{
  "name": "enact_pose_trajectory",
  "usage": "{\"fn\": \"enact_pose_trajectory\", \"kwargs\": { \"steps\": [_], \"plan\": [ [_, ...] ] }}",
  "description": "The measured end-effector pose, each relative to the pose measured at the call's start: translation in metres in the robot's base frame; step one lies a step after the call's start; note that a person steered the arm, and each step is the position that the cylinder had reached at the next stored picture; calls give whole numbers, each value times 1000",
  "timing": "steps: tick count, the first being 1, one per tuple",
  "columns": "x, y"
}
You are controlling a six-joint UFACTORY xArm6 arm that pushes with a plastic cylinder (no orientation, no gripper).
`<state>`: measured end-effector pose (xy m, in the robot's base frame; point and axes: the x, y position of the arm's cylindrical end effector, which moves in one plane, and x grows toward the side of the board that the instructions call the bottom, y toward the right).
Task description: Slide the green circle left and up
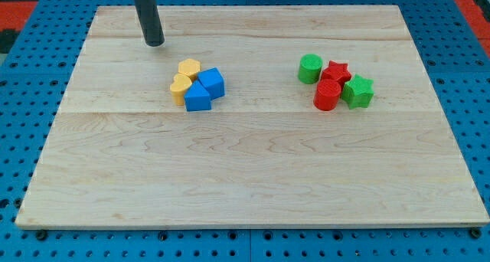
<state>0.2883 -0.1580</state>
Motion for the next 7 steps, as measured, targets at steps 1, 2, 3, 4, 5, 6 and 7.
{"fn": "enact_pose_trajectory", "kwargs": {
  "steps": [1, 2, 3, 4, 5, 6, 7],
  "plan": [
    [-8, 24],
    [-43, 102],
    [-54, 131],
    [-46, 113],
    [-9, 70],
    [33, 114],
    [73, 130]
  ]
}}
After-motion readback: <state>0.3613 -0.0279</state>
